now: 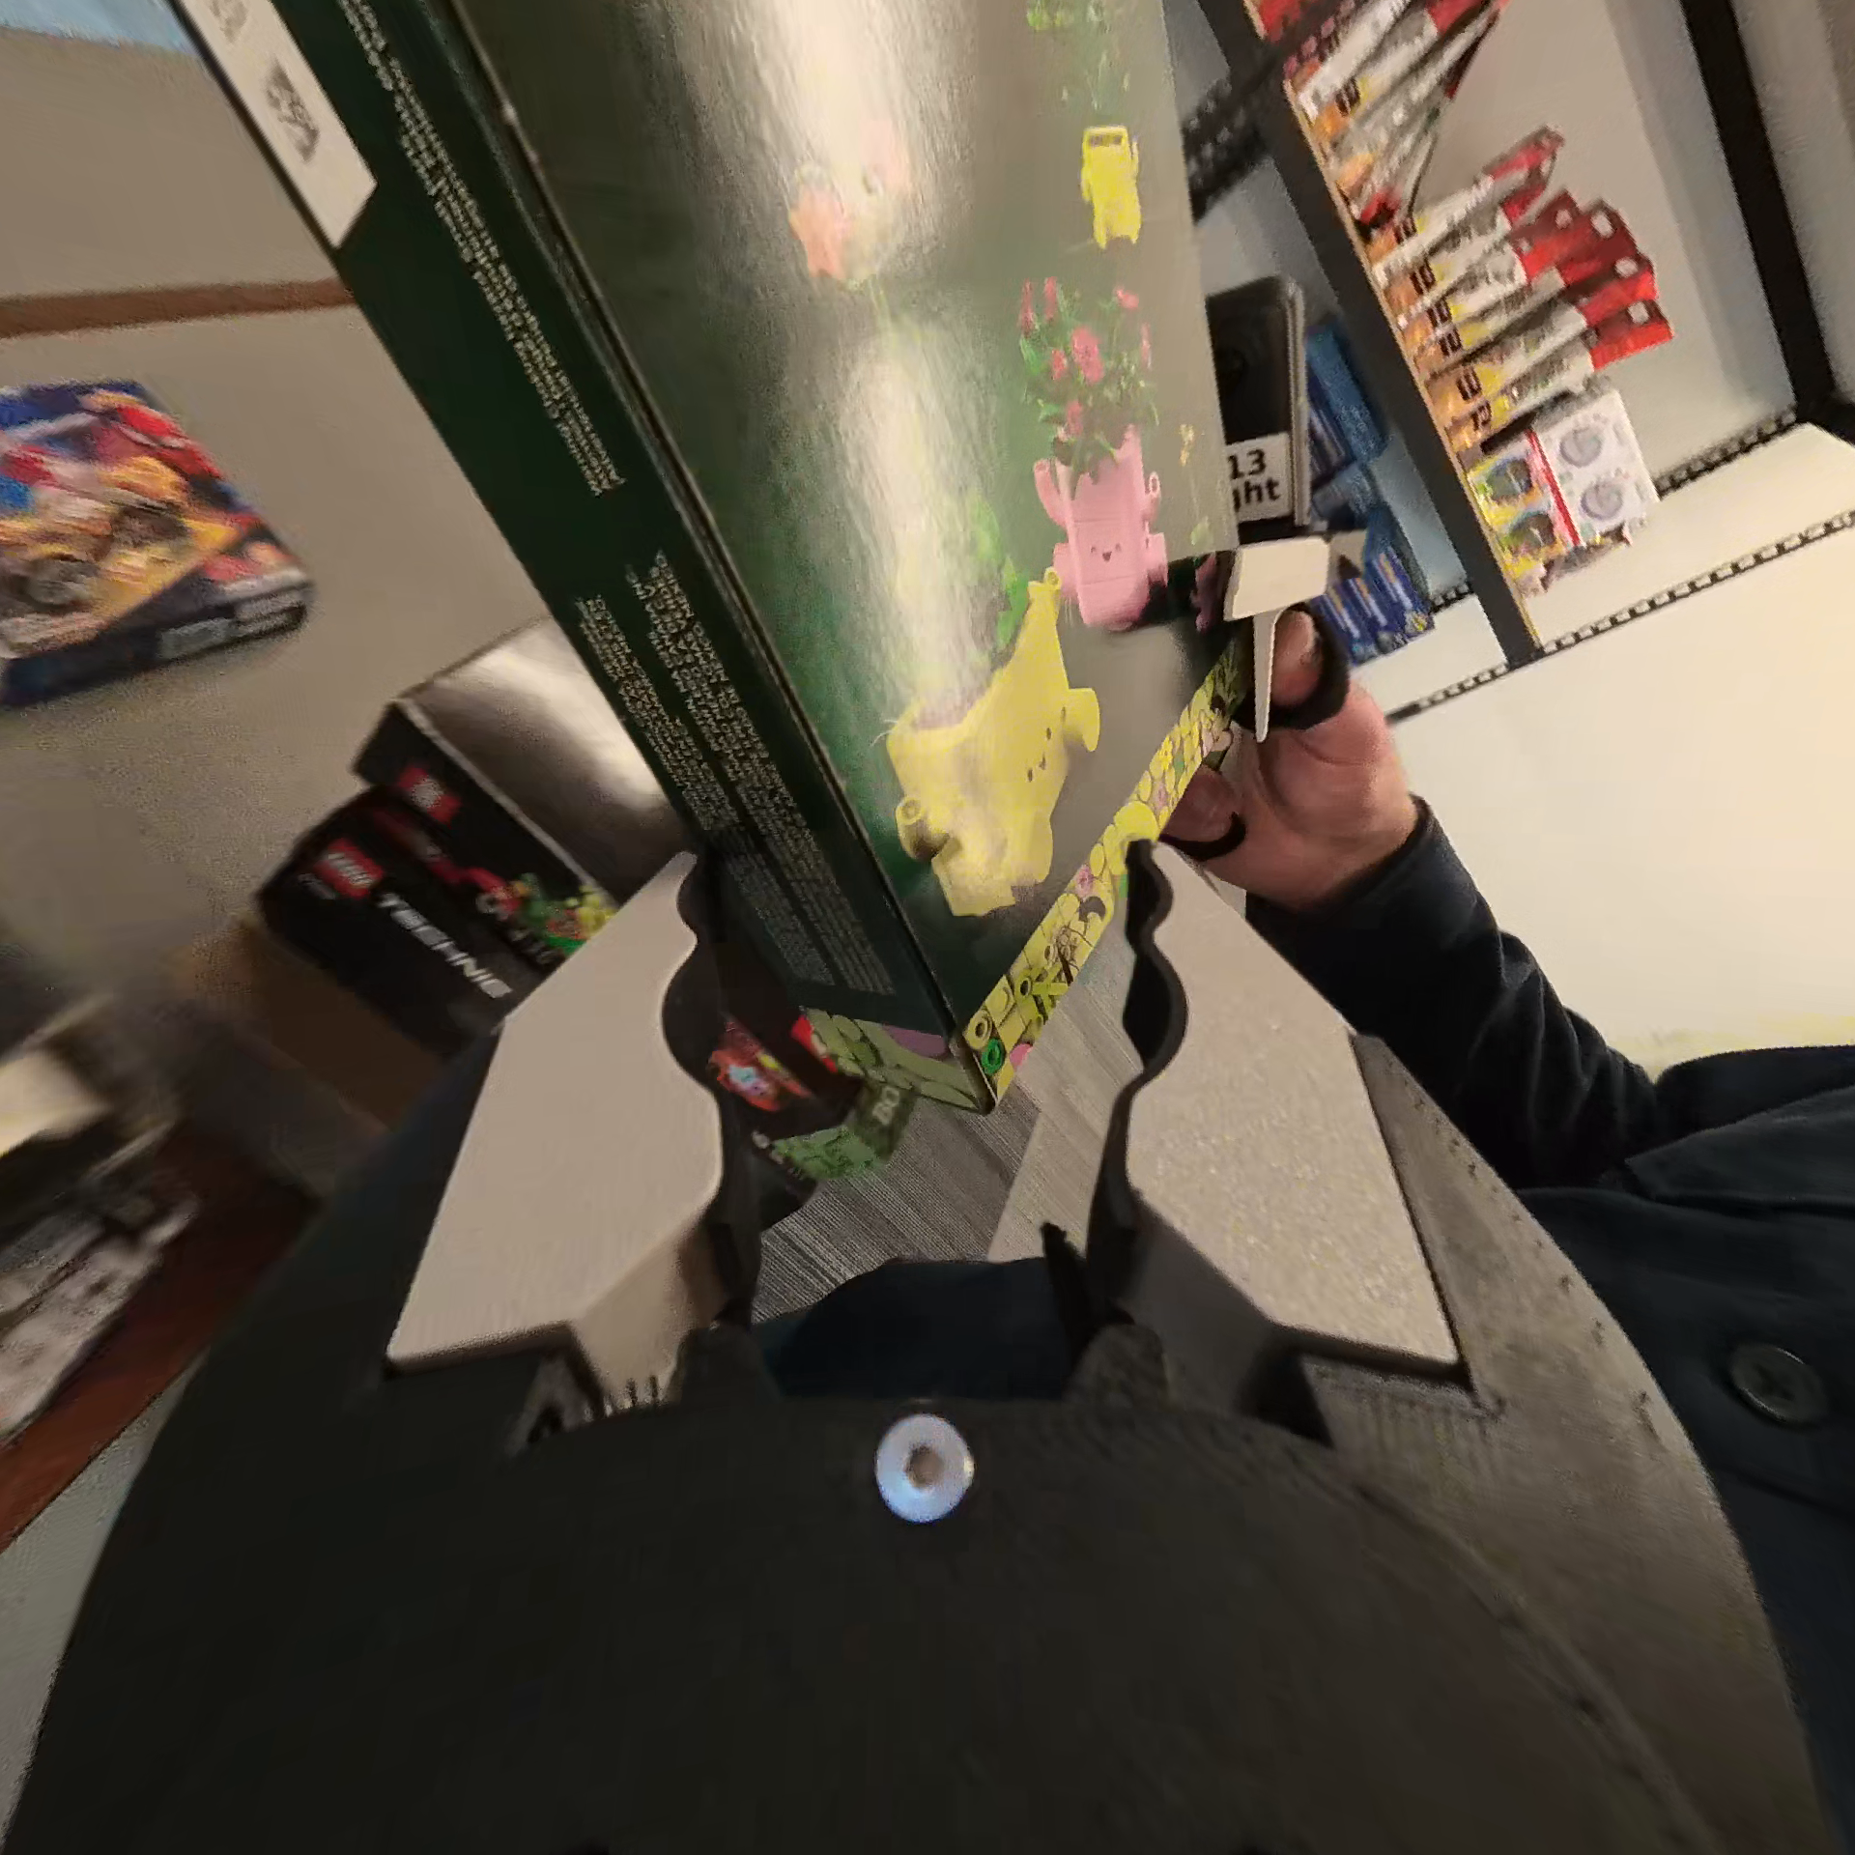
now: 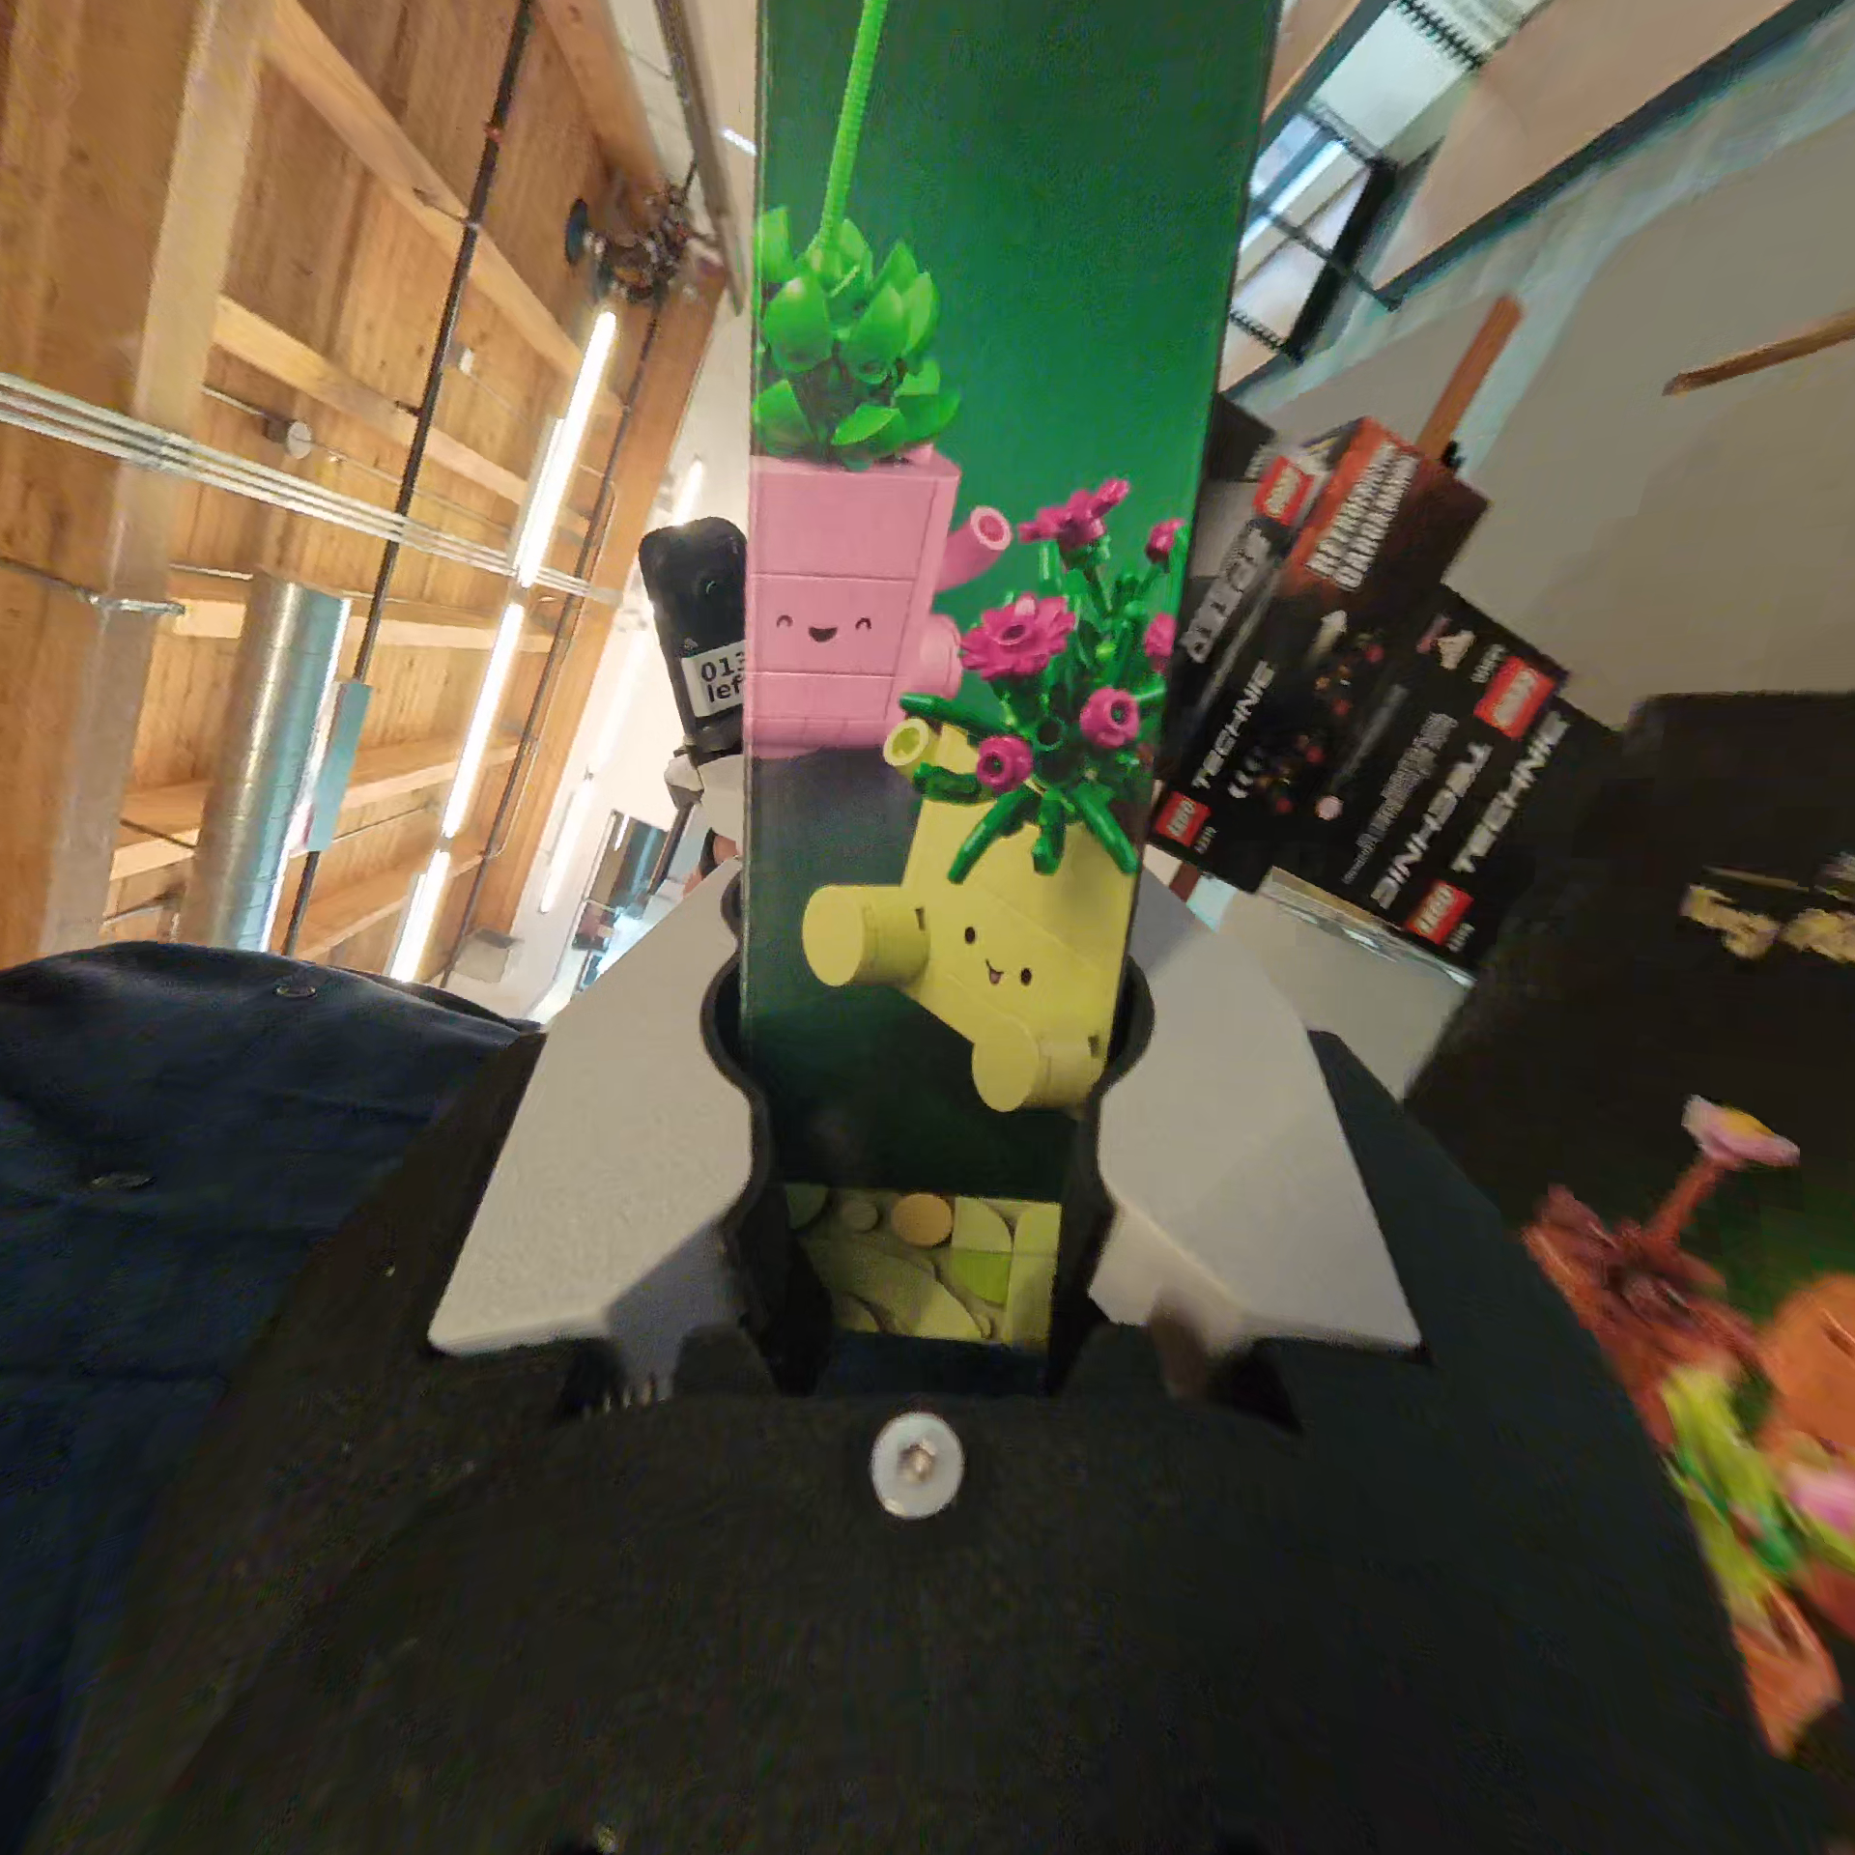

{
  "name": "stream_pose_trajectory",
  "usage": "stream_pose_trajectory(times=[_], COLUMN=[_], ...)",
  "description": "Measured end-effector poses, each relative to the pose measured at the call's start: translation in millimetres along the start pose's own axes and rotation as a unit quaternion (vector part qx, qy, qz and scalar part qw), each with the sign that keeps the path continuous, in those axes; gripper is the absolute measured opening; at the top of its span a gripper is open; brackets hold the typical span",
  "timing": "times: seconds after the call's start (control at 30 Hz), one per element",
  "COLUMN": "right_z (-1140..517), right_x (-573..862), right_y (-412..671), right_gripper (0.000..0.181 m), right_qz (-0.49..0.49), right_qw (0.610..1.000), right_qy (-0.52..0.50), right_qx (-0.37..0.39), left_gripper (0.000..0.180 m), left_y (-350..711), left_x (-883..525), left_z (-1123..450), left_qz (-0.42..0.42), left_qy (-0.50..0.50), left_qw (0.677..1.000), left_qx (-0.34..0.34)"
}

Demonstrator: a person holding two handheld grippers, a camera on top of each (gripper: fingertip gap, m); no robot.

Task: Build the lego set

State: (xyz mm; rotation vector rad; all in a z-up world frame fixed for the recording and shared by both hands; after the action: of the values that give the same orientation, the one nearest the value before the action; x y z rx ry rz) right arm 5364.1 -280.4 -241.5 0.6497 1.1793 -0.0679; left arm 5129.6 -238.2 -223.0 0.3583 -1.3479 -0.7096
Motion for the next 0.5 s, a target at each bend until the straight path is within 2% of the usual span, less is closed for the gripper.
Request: stream_pose_trajectory(times=[0.2, 0.33, 0.37, 0.43, 0.47, 0.5], right_z=[61, 73, 75, 77, 80, 84], right_x=[45, 76, 83, 96, 103, 107], right_y=[-16, -30, -31, -34, -35, -36], right_gripper=[0.066, 0.071, 0.079, 0.112, 0.119, 0.117], right_qz=[-0.052, -0.072, -0.074, -0.074, -0.066, -0.051], right_qw=[0.998, 0.992, 0.99, 0.979, 0.969, 0.959], right_qy=[-0.042, -0.098, -0.118, -0.186, -0.233, -0.274], right_qx=[-0.009, -0.028, -0.026, -0.039, -0.048, -0.05], left_gripper=[0.083, 0.085, 0.08, 0.071, 0.072, 0.073], left_y=[-19, -49, -58, -74, -78, -81], left_x=[-12, -40, -49, -61, -63, -63], left_z=[-76, -109, -113, -117, -117, -115], left_qz=[0.024, 0.098, 0.124, 0.171, 0.177, 0.169], left_qy=[-0.036, -0.049, -0.054, -0.062, -0.055, -0.041], left_qw=[0.996, 0.989, 0.985, 0.977, 0.976, 0.977], left_qx=[-0.078, -0.103, -0.105, -0.114, -0.116, -0.125])
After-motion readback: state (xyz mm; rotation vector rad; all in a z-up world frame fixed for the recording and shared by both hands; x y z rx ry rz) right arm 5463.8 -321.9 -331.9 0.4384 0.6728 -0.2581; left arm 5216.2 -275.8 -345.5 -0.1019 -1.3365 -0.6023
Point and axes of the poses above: each gripper's, where its closed fingertips meet, z back along the fingers, y out of its top, x = y × z across the jaws, the point moved 8 cm from there along z, back along the fingers, and after that the axes turned 14 degrees about -y, right-handed, at the moved point
